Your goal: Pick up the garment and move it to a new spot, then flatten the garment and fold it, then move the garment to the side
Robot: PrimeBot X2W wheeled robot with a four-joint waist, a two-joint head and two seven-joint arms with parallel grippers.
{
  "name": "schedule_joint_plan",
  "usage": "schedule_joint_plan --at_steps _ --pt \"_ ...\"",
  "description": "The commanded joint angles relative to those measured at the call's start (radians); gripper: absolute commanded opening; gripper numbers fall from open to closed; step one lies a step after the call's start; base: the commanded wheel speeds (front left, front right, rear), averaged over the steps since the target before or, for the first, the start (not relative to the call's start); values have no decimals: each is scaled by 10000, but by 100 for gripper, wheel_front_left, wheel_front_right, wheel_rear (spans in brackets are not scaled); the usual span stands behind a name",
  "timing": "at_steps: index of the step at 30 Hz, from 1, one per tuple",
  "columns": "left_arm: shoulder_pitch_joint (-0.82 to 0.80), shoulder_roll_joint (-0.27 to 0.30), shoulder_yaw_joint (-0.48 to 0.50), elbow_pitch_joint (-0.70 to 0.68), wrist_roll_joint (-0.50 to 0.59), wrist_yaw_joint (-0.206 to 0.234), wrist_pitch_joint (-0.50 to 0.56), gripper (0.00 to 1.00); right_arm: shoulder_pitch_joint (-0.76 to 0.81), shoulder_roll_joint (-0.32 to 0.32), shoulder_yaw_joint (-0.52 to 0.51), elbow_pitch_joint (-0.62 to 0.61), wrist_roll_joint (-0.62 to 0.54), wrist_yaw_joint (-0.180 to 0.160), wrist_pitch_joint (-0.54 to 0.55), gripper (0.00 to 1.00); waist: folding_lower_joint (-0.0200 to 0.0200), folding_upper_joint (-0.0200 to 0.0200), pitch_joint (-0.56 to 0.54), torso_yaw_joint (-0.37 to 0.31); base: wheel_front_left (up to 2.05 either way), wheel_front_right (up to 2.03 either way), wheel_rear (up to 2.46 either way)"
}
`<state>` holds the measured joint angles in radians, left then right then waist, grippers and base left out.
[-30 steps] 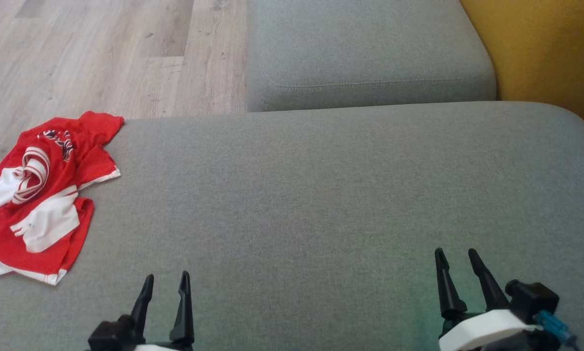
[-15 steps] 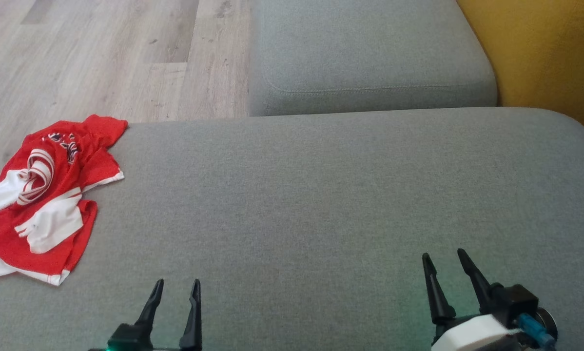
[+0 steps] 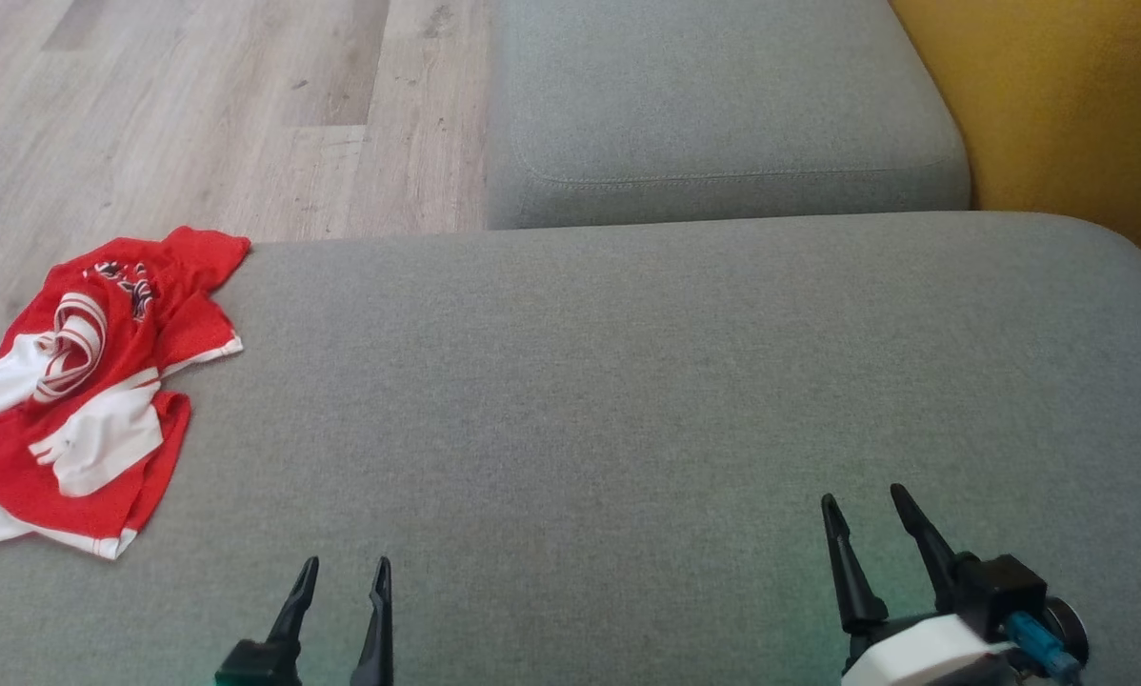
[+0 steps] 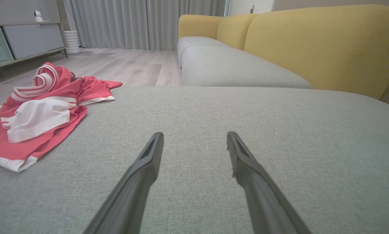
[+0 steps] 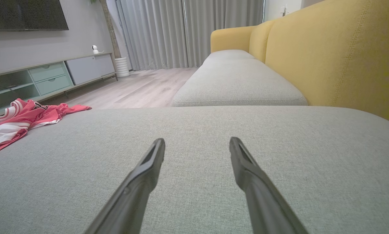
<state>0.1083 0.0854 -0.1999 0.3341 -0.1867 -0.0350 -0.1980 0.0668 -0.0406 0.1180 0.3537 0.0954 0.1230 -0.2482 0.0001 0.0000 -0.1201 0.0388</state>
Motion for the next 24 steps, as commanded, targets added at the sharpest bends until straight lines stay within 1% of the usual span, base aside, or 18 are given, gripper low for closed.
schedule_joint_plan --at_steps 1,9,13,17,24 --pt "-383 101 247 -374 -52 40 -25 100 -627 -97 205 -264 -33 77 -136 100 -1 0 1 4 0 0 0" --pt "-374 154 193 -400 -124 91 30 100 -603 -97 203 -281 -24 77 -136 100 -1 0 -4 47 0 0 0" --pt "-449 174 112 -429 -111 99 61 100 -549 -97 106 -311 -10 77 -136 100 -1 0 2 361 0 0 0" --pt "-555 239 64 -481 -100 103 105 100 -531 -97 105 -397 92 77 -136 100 -1 0 16 1078 0 0 0" --pt "-708 515 176 -737 -99 209 237 100 -607 -97 183 -514 379 77 -136 100 -1 0 57 2962 0 0 0"
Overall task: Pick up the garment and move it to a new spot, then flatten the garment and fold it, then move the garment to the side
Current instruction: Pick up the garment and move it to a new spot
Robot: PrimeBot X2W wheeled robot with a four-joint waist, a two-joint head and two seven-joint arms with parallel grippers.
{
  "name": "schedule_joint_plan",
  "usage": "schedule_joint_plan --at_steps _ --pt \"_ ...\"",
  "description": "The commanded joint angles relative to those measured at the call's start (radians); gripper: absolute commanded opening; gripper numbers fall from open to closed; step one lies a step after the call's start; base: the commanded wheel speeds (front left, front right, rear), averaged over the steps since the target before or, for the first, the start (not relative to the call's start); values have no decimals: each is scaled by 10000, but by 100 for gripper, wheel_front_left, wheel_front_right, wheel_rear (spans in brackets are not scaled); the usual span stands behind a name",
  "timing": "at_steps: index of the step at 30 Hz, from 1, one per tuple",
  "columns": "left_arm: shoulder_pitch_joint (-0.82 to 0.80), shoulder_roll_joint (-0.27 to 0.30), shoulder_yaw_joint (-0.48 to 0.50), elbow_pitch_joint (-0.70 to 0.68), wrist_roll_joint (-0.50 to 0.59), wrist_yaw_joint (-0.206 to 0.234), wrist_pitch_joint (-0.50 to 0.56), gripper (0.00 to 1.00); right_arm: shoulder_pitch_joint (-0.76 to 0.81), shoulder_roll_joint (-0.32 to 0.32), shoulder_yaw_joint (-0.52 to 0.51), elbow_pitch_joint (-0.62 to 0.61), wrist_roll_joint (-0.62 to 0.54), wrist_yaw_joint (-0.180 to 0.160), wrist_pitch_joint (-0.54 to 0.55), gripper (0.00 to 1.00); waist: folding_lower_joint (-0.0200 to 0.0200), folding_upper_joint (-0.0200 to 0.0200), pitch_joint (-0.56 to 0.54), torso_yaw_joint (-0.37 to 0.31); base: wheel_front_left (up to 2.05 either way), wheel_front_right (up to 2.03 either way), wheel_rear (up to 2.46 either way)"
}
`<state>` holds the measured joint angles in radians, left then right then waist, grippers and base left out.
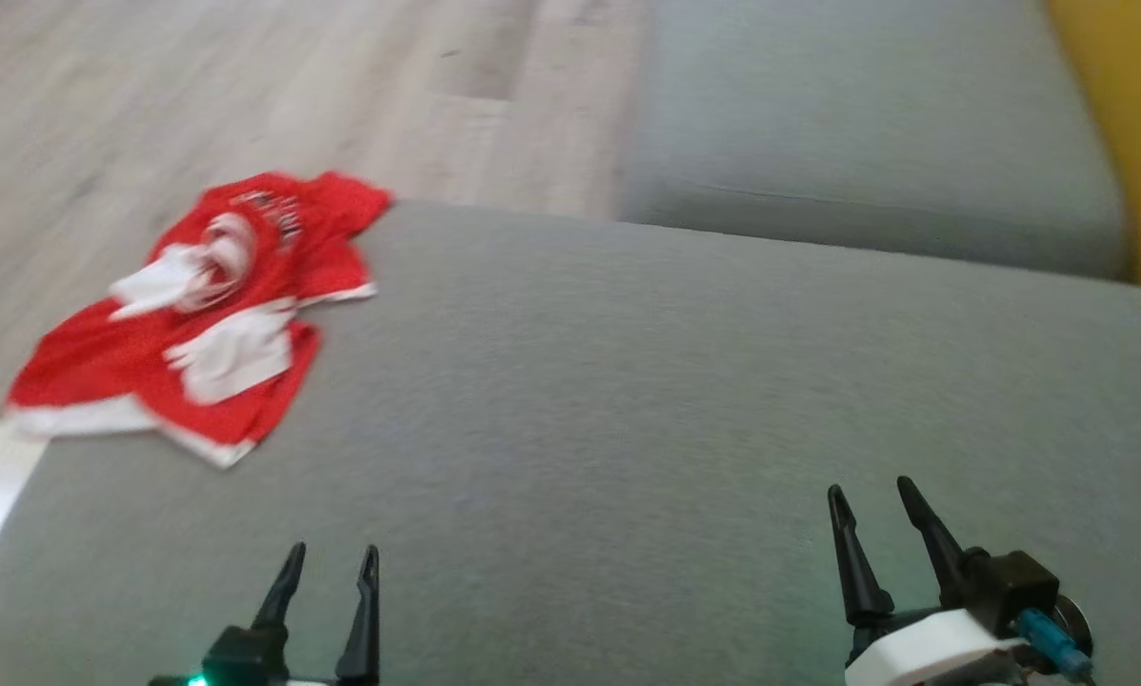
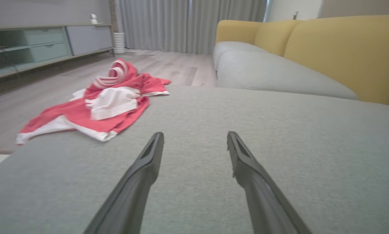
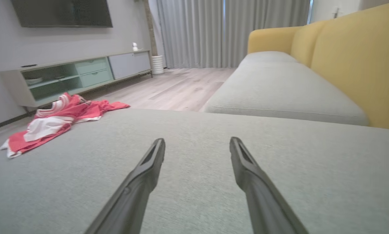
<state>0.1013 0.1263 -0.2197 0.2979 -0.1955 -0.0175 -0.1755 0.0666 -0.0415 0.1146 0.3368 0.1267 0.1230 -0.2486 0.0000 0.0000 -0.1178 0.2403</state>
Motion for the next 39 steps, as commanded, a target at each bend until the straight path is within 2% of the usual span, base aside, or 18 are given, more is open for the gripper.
schedule_joint_plan --at_steps 1,3,6,17,25,29,34,39 --pt "-659 153 398 -422 -14 50 35 100 -629 -87 234 -359 99 77 -132 100 0 0 44 1221 0 0 0" --pt "-691 233 446 -516 -29 82 75 100 -680 -87 272 -384 166 77 -132 100 0 0 62 1757 0 0 0" --pt "-601 312 733 -772 -162 289 -31 100 -1018 -87 655 -385 179 77 -132 100 0 0 366 2087 0 0 0" --pt "-29 393 1480 -1453 -564 843 -392 100 -1973 -87 1527 25 224 77 -132 100 0 0 760 2395 0 0 0" --pt "31 565 1668 -1802 -742 878 -408 100 -2002 -87 1486 47 114 77 -132 100 0 0 802 2455 0 0 0" --pt "-548 1189 1987 -2158 -732 803 -118 100 -1846 -87 1145 -96 -164 77 -132 100 0 0 854 2518 0 0 0" --pt "-2235 2323 2255 -2671 -632 455 790 100 -1489 -87 611 -357 -519 77 -132 100 0 0 881 2580 0 0 0" --pt "-4114 3506 2799 -2488 -807 117 1706 100 -1478 -87 513 -742 -1122 77 65 100 0 0 1442 1960 0 0 0"
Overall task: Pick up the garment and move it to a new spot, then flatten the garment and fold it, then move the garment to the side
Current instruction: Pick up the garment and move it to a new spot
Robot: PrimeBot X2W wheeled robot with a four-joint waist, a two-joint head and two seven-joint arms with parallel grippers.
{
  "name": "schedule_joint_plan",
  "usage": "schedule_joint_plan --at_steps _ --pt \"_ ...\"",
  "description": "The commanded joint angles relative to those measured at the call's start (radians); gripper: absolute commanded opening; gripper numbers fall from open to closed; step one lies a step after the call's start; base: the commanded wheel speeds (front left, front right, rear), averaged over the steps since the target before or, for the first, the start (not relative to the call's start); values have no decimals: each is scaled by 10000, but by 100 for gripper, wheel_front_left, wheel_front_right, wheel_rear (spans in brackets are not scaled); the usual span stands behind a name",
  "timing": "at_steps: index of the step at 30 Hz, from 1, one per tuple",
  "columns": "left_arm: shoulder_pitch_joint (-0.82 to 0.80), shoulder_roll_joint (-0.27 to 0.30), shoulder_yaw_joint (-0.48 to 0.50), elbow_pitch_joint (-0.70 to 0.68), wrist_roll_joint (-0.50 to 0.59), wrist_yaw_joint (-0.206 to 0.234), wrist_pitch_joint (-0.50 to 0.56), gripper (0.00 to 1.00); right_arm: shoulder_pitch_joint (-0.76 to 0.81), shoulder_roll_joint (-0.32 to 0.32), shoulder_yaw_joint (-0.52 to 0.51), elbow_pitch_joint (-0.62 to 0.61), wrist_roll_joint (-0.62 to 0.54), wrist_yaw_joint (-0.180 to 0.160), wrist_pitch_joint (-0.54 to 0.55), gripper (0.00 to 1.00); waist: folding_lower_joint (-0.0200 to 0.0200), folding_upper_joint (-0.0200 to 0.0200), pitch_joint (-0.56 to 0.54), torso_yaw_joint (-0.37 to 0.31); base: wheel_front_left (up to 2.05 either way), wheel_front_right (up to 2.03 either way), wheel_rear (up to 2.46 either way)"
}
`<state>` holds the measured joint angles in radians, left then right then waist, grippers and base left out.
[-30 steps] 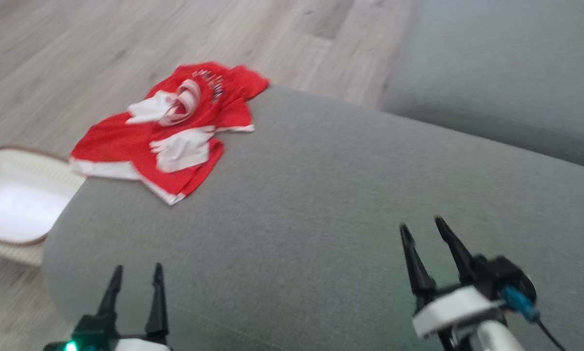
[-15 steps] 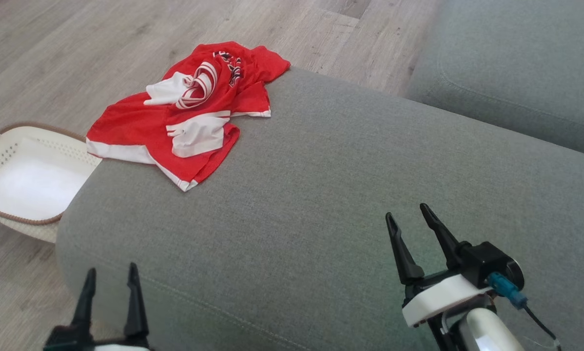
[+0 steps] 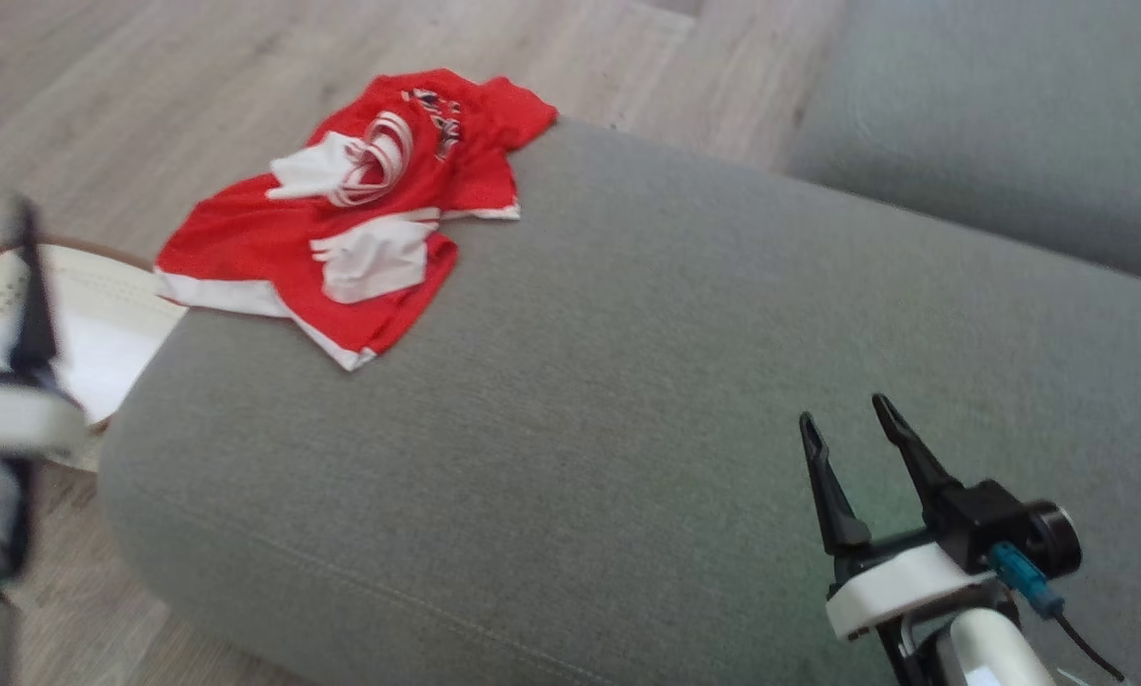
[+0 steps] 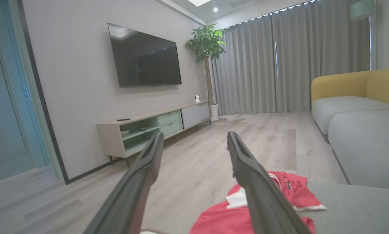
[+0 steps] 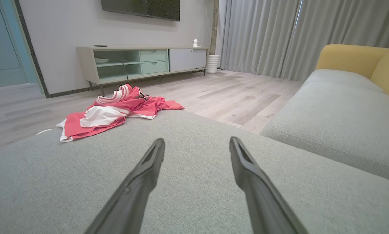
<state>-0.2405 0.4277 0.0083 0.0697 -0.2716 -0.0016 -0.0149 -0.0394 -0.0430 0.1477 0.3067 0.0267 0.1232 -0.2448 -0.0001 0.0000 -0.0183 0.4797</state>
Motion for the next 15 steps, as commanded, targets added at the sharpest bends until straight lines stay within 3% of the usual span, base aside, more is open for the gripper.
schedule_joint_plan --at_steps 1,8,15 --pt "-1050 680 626 -82 -108 -89 233 100 -472 -72 185 -558 -258 75 119 100 1 0 612 -576 0 0 0" --pt "-3288 1329 820 1834 -577 -371 1082 100 -774 -72 288 -1569 -1177 75 925 100 1 0 1899 -1371 0 0 0" --pt "-4652 1018 442 4230 -796 -393 1785 100 -994 -257 187 -2642 -1644 75 1591 100 1 0 3125 -1641 0 0 0"
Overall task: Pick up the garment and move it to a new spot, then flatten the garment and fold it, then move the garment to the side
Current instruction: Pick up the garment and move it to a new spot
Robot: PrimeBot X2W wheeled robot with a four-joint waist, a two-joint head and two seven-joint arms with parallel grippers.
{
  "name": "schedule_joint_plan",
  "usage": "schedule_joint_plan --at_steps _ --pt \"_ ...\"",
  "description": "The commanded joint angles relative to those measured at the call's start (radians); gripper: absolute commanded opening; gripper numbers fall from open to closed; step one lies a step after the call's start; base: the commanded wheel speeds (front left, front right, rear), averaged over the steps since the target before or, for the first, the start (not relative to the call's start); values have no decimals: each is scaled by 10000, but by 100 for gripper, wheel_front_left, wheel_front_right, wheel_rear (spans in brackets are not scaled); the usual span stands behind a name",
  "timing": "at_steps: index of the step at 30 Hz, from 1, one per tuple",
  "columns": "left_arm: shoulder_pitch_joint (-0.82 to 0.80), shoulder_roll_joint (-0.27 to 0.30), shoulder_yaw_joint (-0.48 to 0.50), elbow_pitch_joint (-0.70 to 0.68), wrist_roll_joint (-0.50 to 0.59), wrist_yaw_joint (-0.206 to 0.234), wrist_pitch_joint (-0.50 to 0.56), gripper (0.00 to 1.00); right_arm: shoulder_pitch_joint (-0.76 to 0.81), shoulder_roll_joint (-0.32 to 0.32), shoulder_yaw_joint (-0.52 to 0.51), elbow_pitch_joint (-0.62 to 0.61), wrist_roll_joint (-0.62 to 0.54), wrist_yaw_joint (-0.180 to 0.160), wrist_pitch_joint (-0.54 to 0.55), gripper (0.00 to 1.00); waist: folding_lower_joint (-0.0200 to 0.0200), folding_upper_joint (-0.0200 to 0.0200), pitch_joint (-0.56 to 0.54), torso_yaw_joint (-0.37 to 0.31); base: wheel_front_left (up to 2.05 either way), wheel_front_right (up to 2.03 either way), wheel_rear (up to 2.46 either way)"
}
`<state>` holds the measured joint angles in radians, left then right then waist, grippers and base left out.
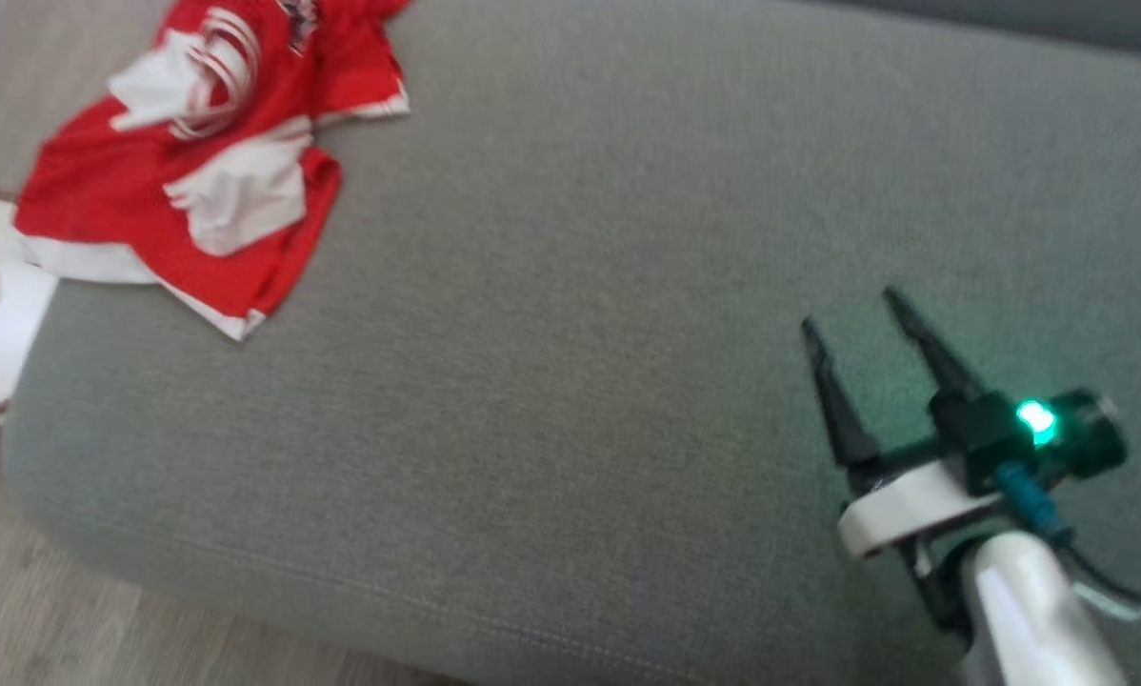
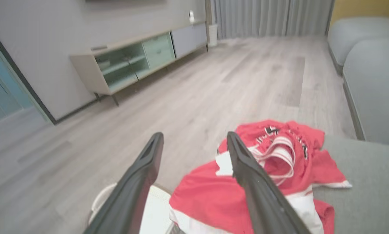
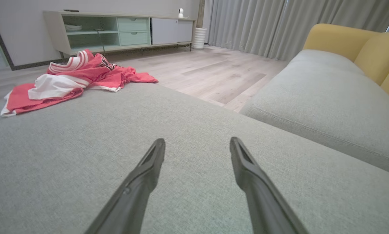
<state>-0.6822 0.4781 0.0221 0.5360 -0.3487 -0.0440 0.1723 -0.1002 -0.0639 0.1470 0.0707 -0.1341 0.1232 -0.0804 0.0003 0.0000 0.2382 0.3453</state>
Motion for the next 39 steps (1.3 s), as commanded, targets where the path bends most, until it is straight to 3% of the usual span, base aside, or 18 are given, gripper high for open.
schedule_joint_plan --at_steps 1,9,19,20,22,24,30,39 --pt "-373 380 260 -11 -148 15 172 100 -431 -125 170 -465 -68 75 44 100 -3 0 754 -312 0 0 0" --pt "-1043 -398 16 2322 -722 -255 669 100 -506 -617 -124 -1682 -184 75 671 100 -3 0 2006 -393 0 0 0" --pt "-1349 -747 -276 4550 -908 -323 1040 100 -528 -786 -183 -2284 -183 75 907 100 -3 0 2619 -534 0 0 0" --pt "-1395 -770 -256 4662 -958 -340 1004 90 -541 -788 -192 -2296 -183 75 907 100 -3 0 2634 -545 0 0 0" --pt "-1490 -846 -212 4846 -1093 -415 930 40 -560 -792 -202 -2305 -187 75 897 100 -3 0 2645 -567 0 0 0" --pt "-1582 -887 -194 4960 -1192 -496 775 2 -571 -793 -217 -2287 -184 75 875 100 -3 0 2631 -589 0 0 0" --pt "-1847 -776 -312 5223 -1181 -607 284 0 -601 -694 -248 -2096 -176 75 734 100 -3 0 2377 -672 0 0 0" --pt "-2359 13 -338 5060 -1004 -517 -633 0 -621 -296 -260 -1317 -12 75 143 100 -3 0 1349 -842 0 0 0"
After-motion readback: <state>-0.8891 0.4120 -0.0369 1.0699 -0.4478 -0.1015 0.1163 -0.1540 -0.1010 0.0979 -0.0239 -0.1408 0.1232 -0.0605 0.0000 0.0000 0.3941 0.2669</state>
